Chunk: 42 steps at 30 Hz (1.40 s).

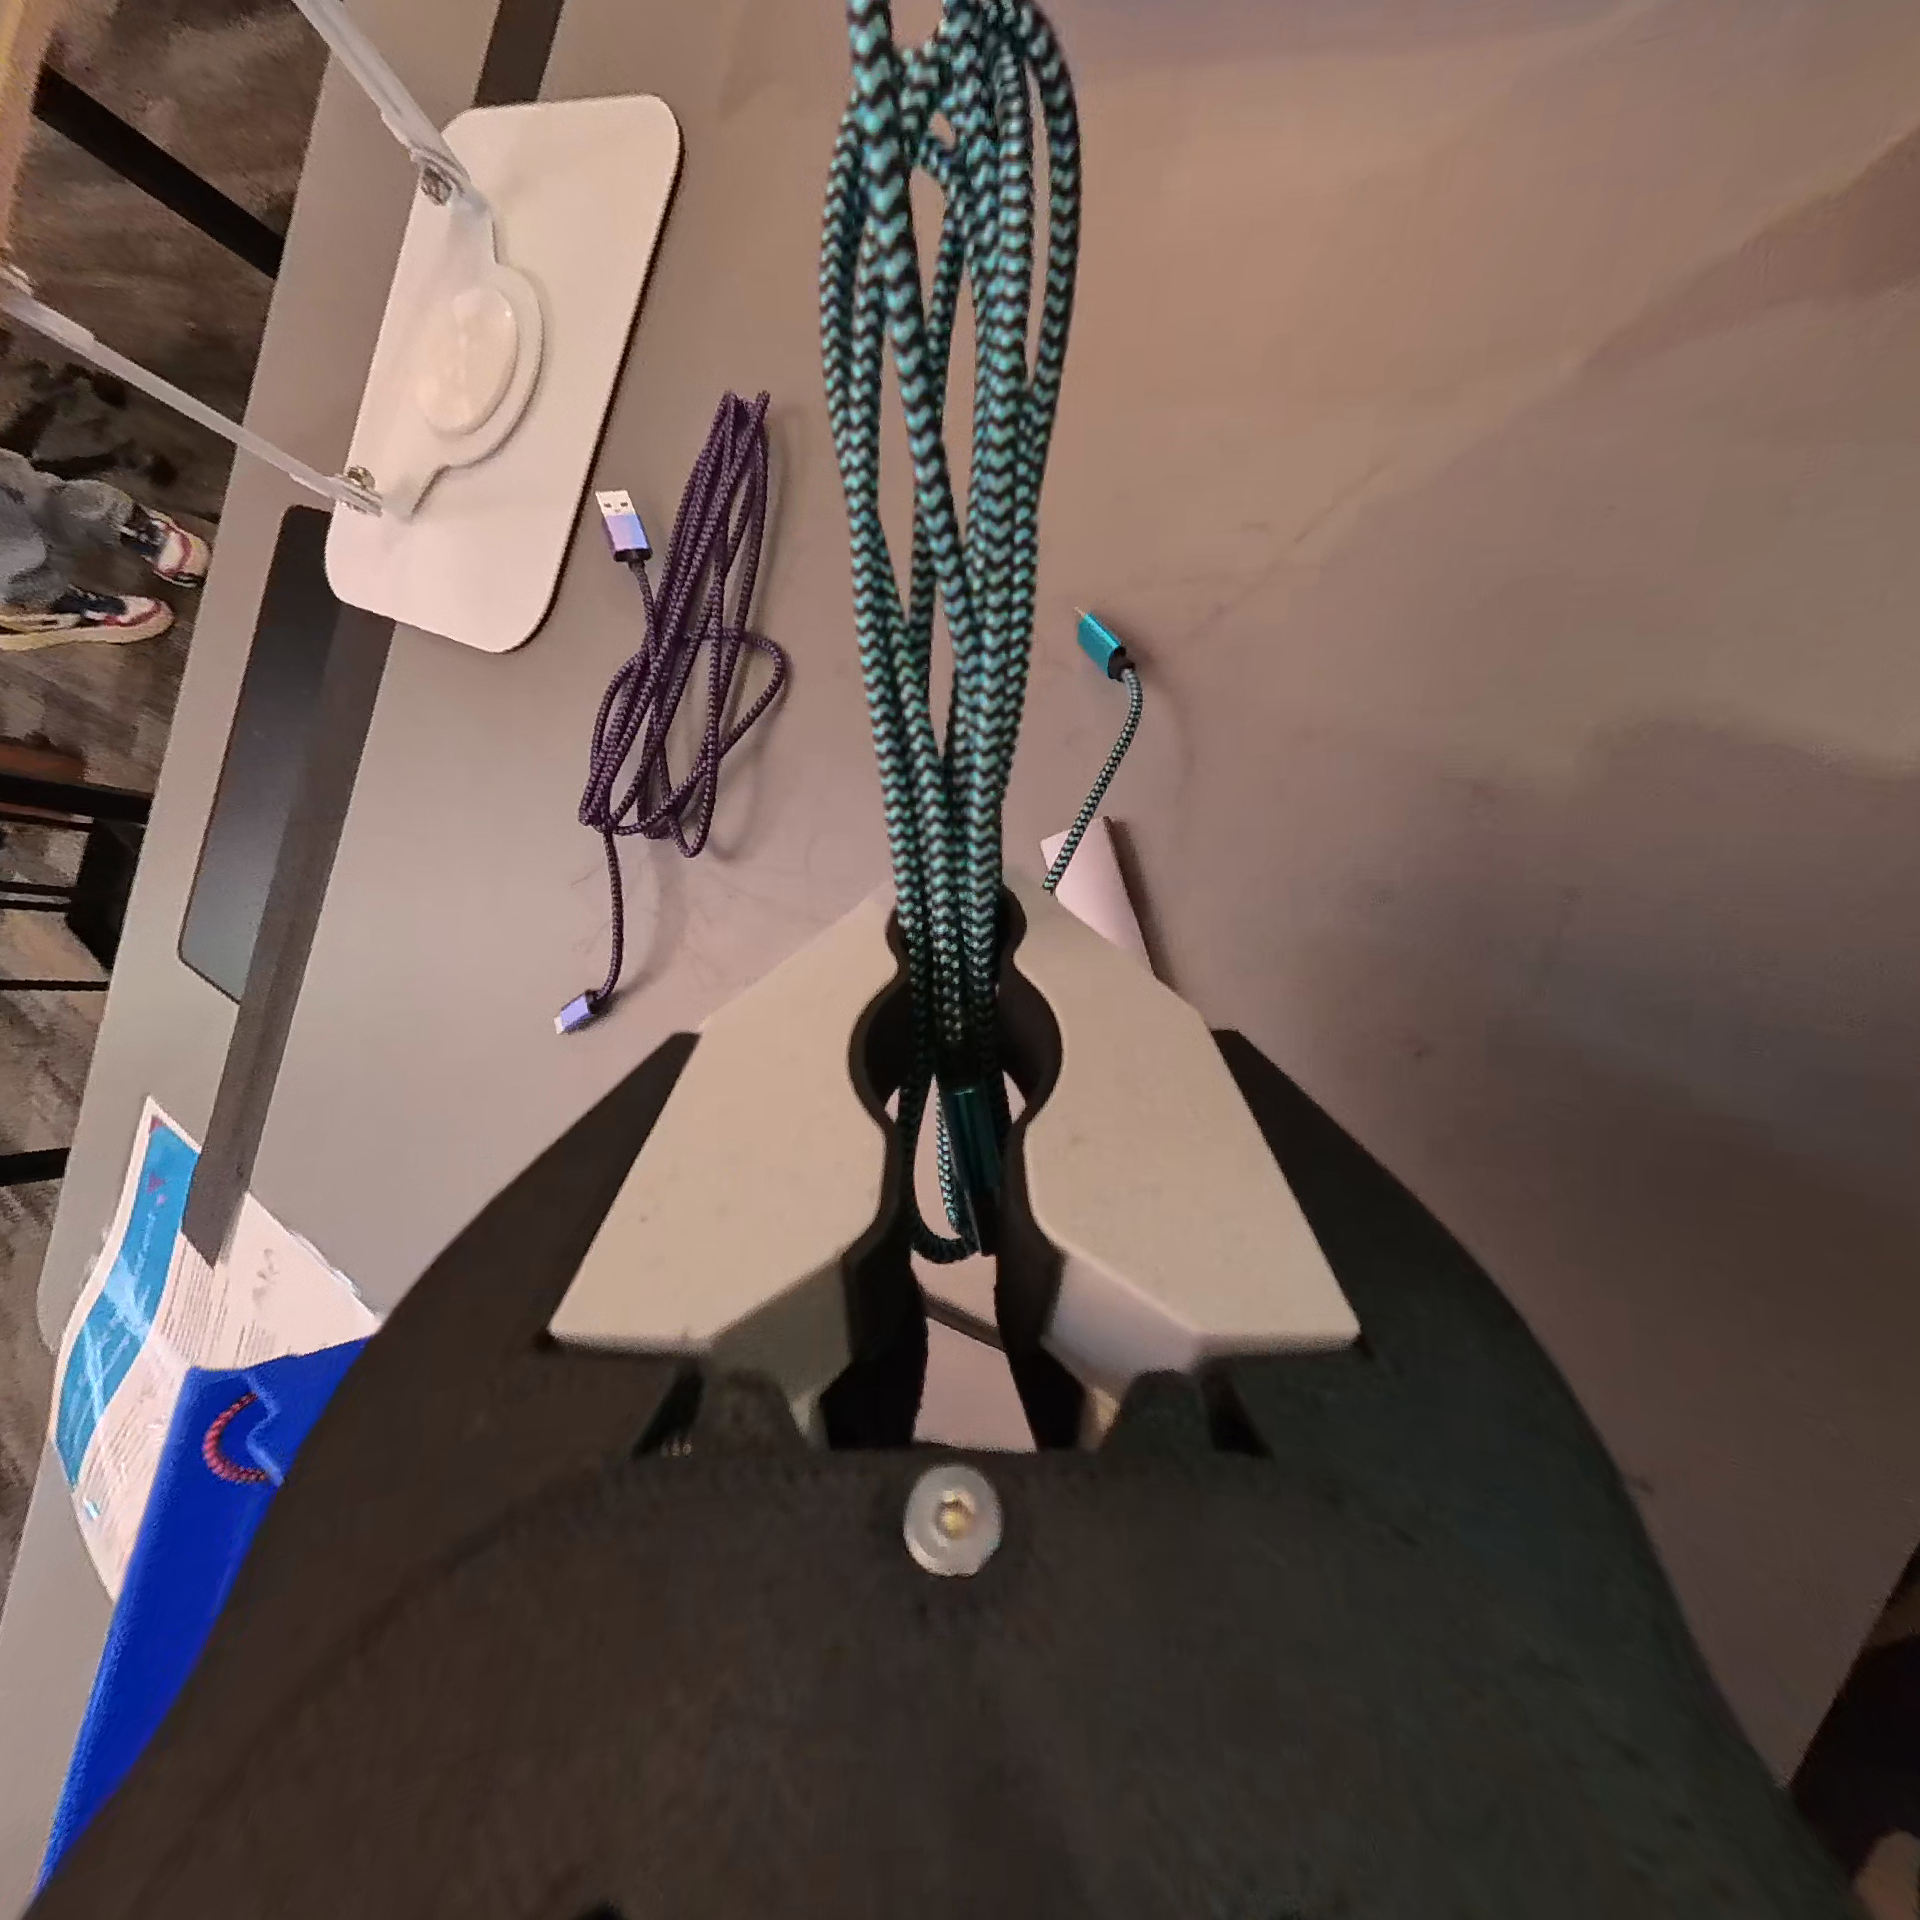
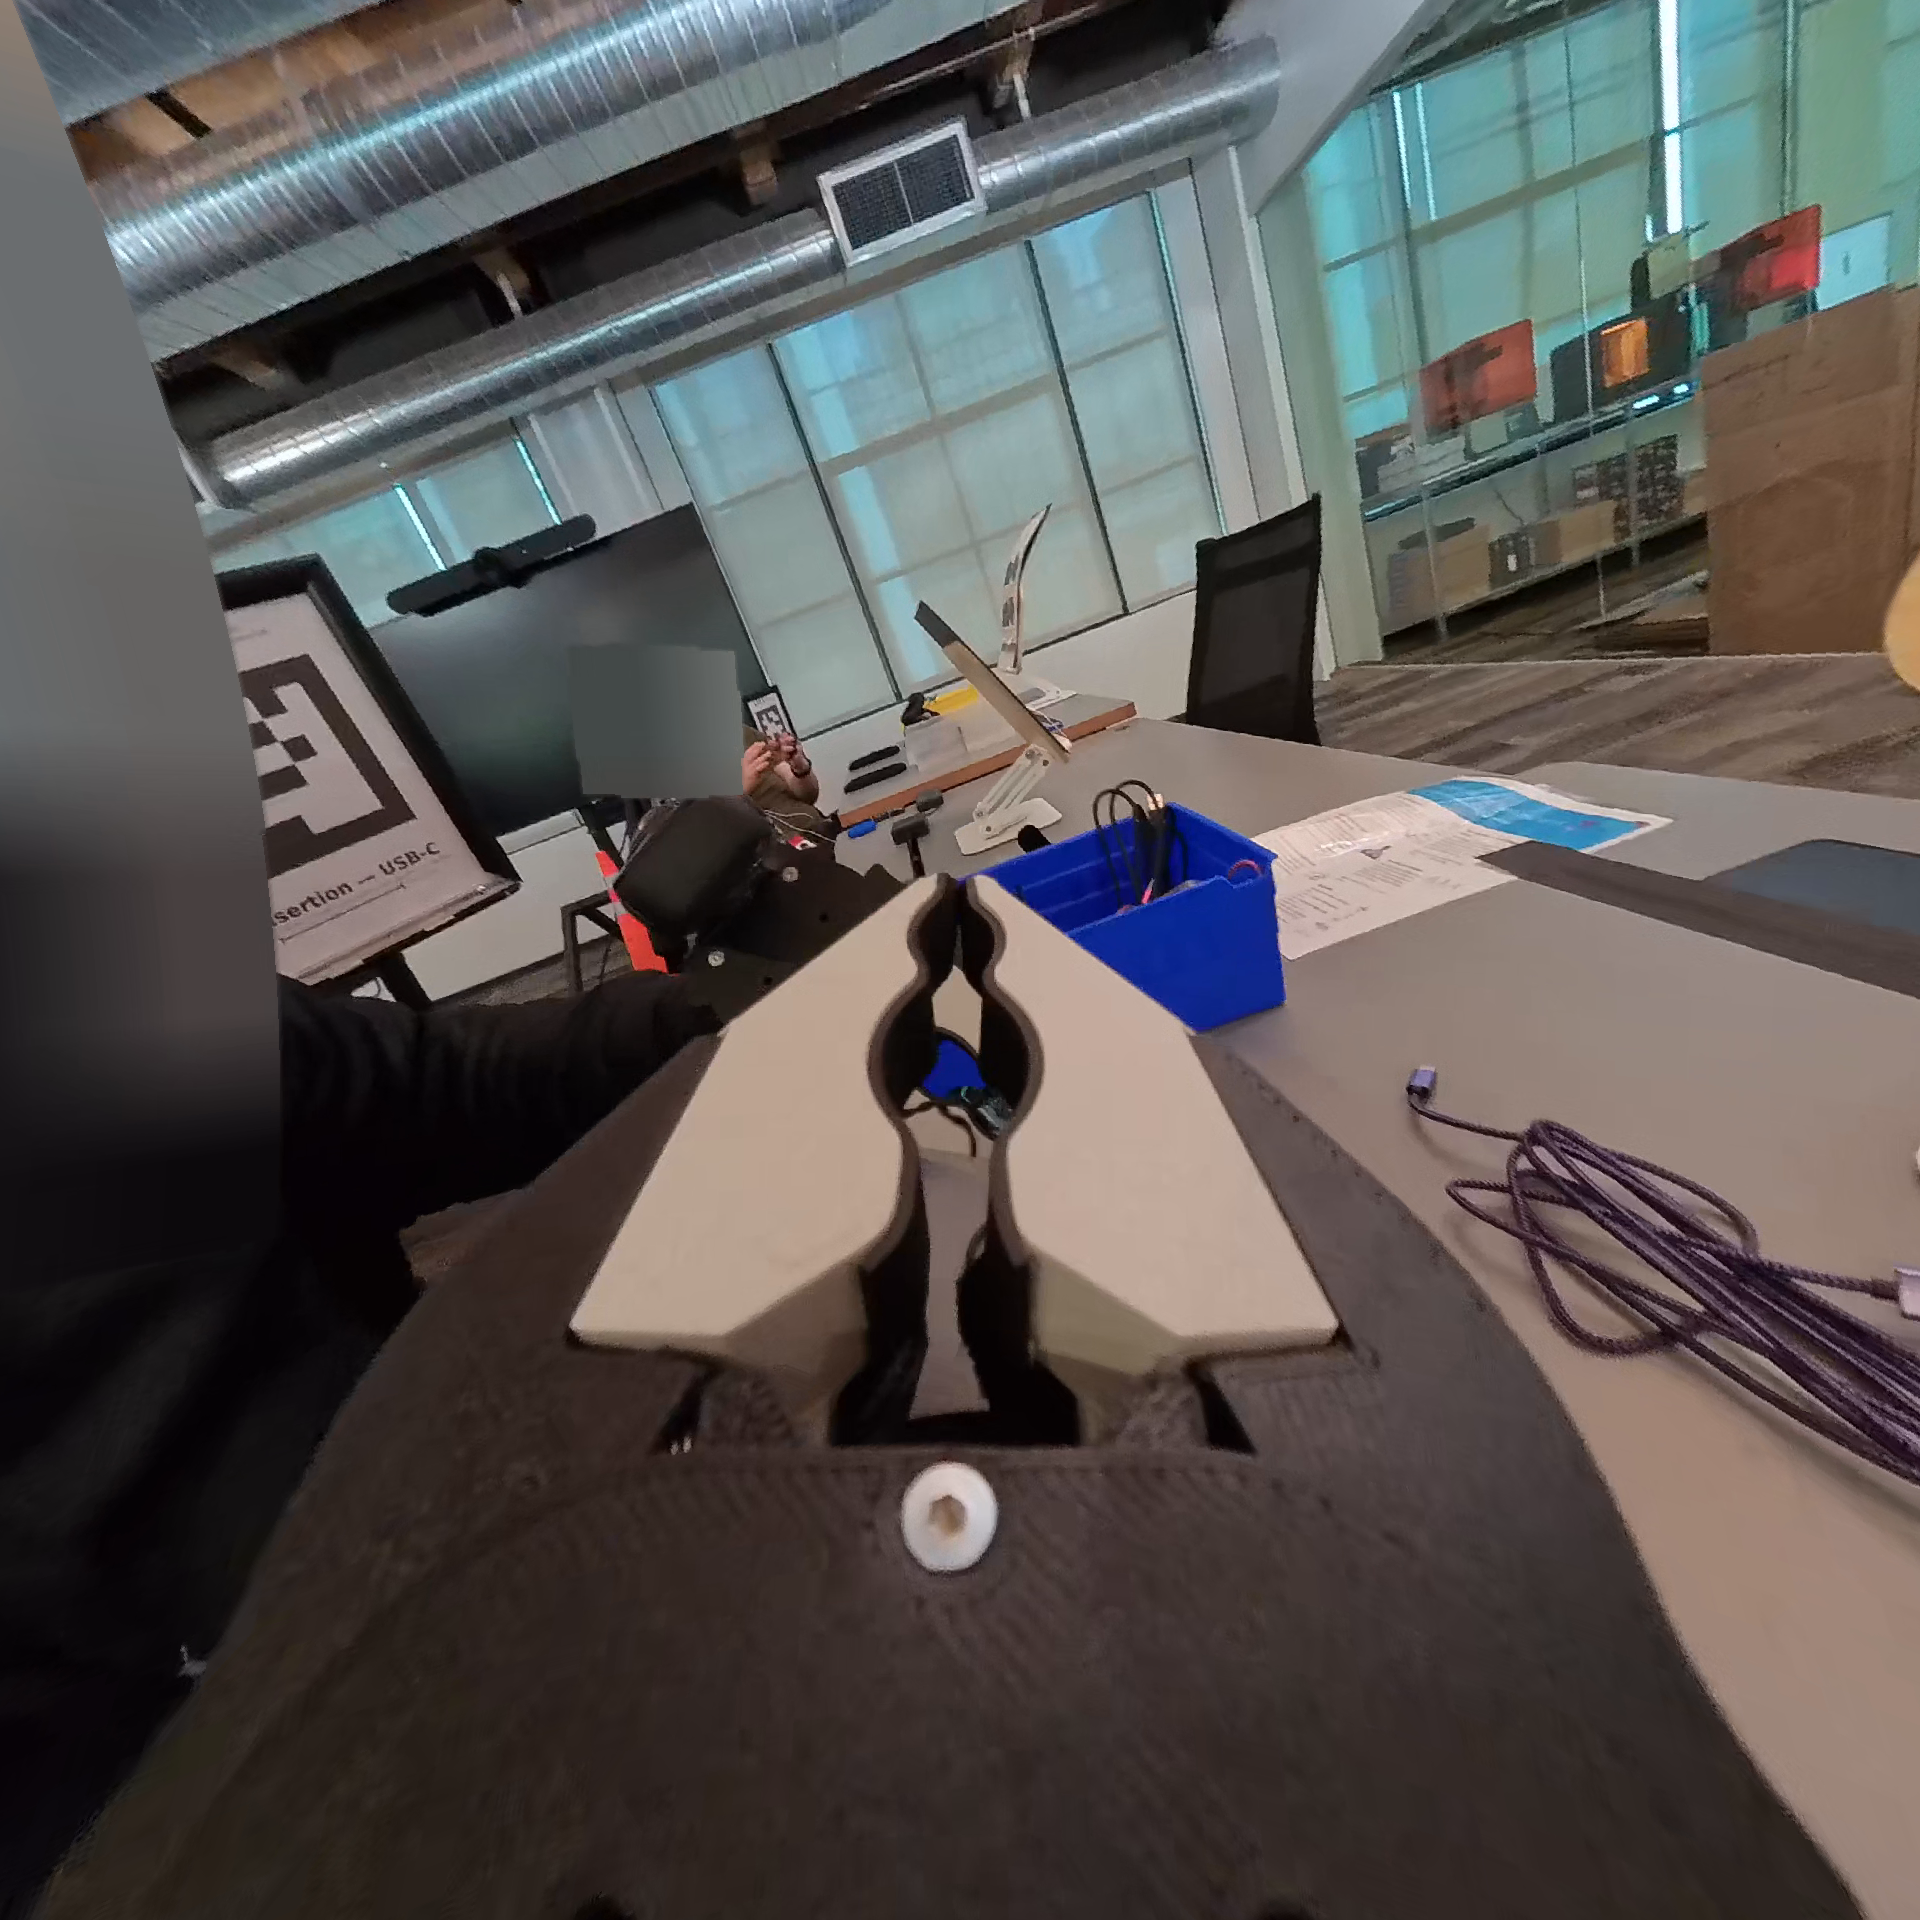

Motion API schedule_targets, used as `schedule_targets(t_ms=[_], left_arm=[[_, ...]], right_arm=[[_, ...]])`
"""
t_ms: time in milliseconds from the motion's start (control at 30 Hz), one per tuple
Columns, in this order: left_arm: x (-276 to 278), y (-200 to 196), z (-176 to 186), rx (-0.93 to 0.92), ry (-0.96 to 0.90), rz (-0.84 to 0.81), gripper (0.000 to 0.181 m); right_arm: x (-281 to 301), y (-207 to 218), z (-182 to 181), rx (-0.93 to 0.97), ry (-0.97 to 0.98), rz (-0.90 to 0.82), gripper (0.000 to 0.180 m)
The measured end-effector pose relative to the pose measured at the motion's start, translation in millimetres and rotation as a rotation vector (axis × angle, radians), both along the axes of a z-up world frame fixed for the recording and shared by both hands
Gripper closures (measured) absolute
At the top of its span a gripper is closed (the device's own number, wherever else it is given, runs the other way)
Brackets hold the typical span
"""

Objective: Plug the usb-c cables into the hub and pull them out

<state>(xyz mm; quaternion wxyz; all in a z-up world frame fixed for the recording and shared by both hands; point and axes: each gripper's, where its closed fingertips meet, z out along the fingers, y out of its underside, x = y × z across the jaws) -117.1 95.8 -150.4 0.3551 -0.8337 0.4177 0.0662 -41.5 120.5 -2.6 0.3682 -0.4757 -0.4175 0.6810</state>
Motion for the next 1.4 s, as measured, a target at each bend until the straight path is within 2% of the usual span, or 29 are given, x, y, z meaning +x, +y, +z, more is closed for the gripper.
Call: schedule_targets(t_ms=[100, 233, 533, 867, 1033, 1400], left_arm=[[3, 0, -4, -0.012, -0.009, -0.007, 0.175], [7, 3, -6, -0.008, 0.003, -0.016, 0.176], [13, 7, 3, 0.08, 0.072, -0.018, 0.175], [10, 12, 10, 0.151, 0.046, 0.032, 0.175], [14, 12, 15, 0.181, 0.031, 0.015, 0.175], [19, 15, 33, 0.307, 0.018, 0.006, 0.175]], right_arm=[[2, 6, -10, -0.014, -0.028, -0.016, 0.18], [-8, -6, -28, 0.031, -0.118, 0.004, 0.18], [-22, 19, -58, 0.047, -0.24, -0.184, 0.18], [-20, 32, -68, 0.012, -0.279, -0.26, 0.18], [-20, 34, -72, -0.084, -0.251, -0.217, 0.18], [-16, 31, -65, -0.468, -0.055, 0.008, 0.18]])
